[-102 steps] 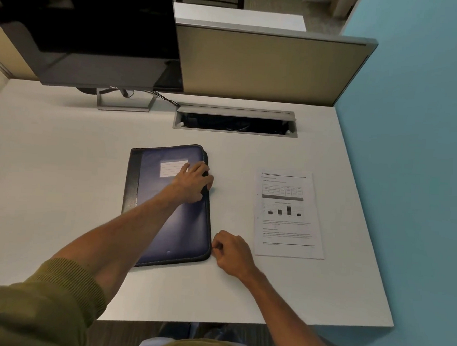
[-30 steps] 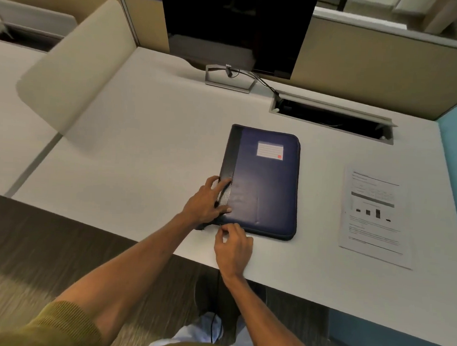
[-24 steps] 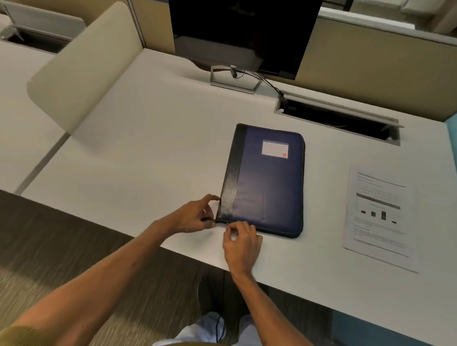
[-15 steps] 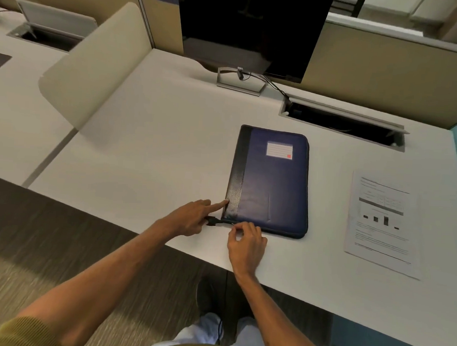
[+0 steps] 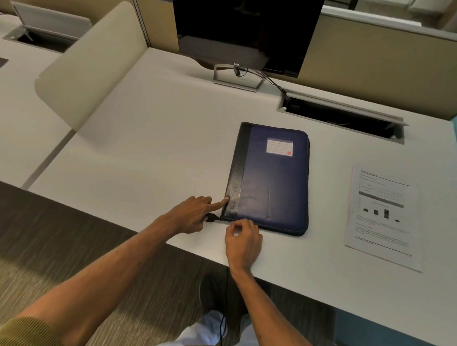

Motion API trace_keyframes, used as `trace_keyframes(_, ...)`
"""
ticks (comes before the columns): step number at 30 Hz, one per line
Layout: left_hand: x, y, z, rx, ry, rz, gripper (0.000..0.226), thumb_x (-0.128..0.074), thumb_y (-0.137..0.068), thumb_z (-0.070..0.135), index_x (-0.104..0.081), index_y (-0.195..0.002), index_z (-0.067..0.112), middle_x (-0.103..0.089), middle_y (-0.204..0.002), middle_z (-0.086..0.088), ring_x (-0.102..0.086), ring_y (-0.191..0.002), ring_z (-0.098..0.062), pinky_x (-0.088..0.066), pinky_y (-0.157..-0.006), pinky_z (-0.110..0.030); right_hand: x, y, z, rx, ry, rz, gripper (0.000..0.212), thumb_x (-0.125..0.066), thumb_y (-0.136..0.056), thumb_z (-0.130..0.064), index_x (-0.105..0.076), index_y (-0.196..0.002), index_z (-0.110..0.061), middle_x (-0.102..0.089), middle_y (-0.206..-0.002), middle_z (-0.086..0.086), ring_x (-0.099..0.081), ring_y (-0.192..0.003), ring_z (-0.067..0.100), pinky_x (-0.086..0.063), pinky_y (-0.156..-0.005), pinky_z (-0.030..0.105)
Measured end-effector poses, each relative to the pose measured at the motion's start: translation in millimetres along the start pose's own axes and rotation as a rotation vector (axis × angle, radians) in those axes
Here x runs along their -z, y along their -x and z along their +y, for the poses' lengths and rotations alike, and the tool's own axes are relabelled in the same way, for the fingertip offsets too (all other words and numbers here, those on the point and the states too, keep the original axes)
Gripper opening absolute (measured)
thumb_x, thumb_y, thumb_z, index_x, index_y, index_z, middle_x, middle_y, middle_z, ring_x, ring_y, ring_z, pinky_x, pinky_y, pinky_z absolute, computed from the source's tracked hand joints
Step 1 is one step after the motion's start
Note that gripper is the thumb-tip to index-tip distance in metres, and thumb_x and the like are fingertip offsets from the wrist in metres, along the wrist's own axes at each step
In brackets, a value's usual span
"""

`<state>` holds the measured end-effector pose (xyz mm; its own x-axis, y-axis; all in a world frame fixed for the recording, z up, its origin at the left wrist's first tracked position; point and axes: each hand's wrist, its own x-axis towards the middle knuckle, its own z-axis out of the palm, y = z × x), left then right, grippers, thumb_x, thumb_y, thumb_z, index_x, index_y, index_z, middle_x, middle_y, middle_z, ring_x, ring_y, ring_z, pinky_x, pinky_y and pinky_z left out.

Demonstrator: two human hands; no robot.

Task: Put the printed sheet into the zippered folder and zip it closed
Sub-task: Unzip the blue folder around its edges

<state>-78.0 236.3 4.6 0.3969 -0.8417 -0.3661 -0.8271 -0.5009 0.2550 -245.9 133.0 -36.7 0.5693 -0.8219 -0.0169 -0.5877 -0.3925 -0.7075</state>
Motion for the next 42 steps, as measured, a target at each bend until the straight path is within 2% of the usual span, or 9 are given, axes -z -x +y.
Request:
trace_keyframes(9,2.5,5.4,-0.4,-0.022,-0.034,-0.010,0.089,-0.050,-0.101,0.016,0.002,-0.170,0.039,-0.042,-0.088,0.005,-0.045,-0.078,-0.018,-0.035,-0.074,-0.034,-14.5,14.5,-2.5,0.039,0.011,0.027,0.017,-0.082,-0.086,-0.018,-0.068,-0.095,-0.021,-0.068,-0.090,-0.005,-0.057,-0.082,0.010,-0.055,-0.078,0.035)
trace_keyframes(15,4.7,-7.0,13.2,-0.060,-0.003,0.106,0.067,-0.057,-0.096,0.045,-0.029,-0.156,0.035,-0.049,-0.148,-0.006,-0.062,-0.119,-0.031,-0.055,-0.098,-0.041,-2.3,4.2,9.7,0.066,0.027,0.030,0.017,-0.082,-0.085,-0.020,-0.068,-0.095,-0.022,-0.068,-0.093,-0.005,-0.059,-0.088,0.013,-0.052,-0.083,0.033)
trace_keyframes(18,1.8,-24.2,23.0,-0.127,-0.051,0.113,0.073,-0.050,-0.100,0.050,-0.016,-0.165,0.044,-0.014,-0.177,-0.004,-0.035,-0.153,-0.035,-0.042,-0.118,-0.052,6.4,-7.7,23.4,0.120,0.065,0.013,0.016,-0.080,-0.088,-0.022,-0.068,-0.098,-0.023,-0.069,-0.098,-0.006,-0.059,-0.094,0.013,-0.050,-0.087,0.035)
trace_keyframes(21,8.5,-47.8,31.5,-0.270,-0.138,0.090,0.061,-0.038,-0.108,0.046,-0.020,-0.166,0.042,-0.010,-0.179,-0.003,-0.011,-0.164,-0.034,-0.026,-0.128,-0.059,18.3,-21.6,35.6,0.141,0.094,0.011,0.012,-0.076,-0.093,-0.022,-0.068,-0.101,-0.024,-0.069,-0.101,-0.005,-0.059,-0.098,0.014,-0.050,-0.089,0.036)
trace_keyframes(26,29.8,-91.8,57.1,-0.357,-0.328,-0.023,0.075,-0.049,-0.110,0.048,-0.004,-0.169,0.038,0.000,-0.180,-0.006,-0.004,-0.164,-0.040,-0.020,-0.131,-0.058,31.2,-33.7,41.5,-0.024,0.075,0.119,0.013,-0.079,-0.091,-0.019,-0.071,-0.101,-0.022,-0.071,-0.101,-0.003,-0.061,-0.096,0.015,-0.045,-0.086,0.031)
trace_keyframes(31,28.7,-97.4,69.6,-0.291,-0.348,-0.059,0.084,-0.058,-0.107,0.043,-0.002,-0.169,0.040,0.002,-0.180,-0.001,-0.003,-0.163,-0.041,-0.056,-0.107,-0.055,18.2,-24.6,27.9,-0.153,-0.017,0.205,0.011,-0.073,-0.094,-0.012,-0.070,-0.102,-0.019,-0.070,-0.099,-0.003,-0.060,-0.091,0.012,-0.057,-0.087,0.040)
trace_keyframes(35,20.7,-97.9,67.9,-0.292,-0.367,-0.043,0.094,-0.064,-0.101,0.052,0.001,-0.168,0.041,0.003,-0.180,-0.001,-0.006,-0.163,-0.041,-0.057,-0.103,-0.053,16.1,-17.9,21.0,-0.153,-0.003,0.199,0.011,-0.071,-0.097,-0.014,-0.070,-0.107,-0.017,-0.070,-0.103,-0.002,-0.062,-0.097,0.014,-0.058,-0.089,0.038)
trace_keyframes(39,16.3,-88.6,71.7,-0.258,-0.229,0.118,0.066,-0.052,-0.109,0.041,-0.023,-0.168,0.033,-0.020,-0.177,-0.005,-0.026,-0.159,-0.036,-0.034,-0.124,-0.050,36.0,-23.5,33.0,-0.058,0.091,0.108,0.009,-0.072,-0.097,-0.025,-0.073,-0.106,-0.022,-0.074,-0.102,-0.005,-0.064,-0.088,0.010,-0.055,-0.082,0.032)
trace_keyframes(42,-3.8,-58.2,81.3,-0.057,0.028,0.443,0.031,-0.047,-0.109,0.031,-0.053,-0.138,0.022,-0.055,-0.139,0.000,-0.056,-0.122,-0.027,-0.047,-0.102,-0.039,56.9,-33.8,43.0,0.112,0.171,0.050,0.015,-0.069,-0.099,-0.036,-0.077,-0.103,-0.024,-0.075,-0.097,-0.008,-0.066,-0.084,0.009,-0.053,-0.077,0.033)
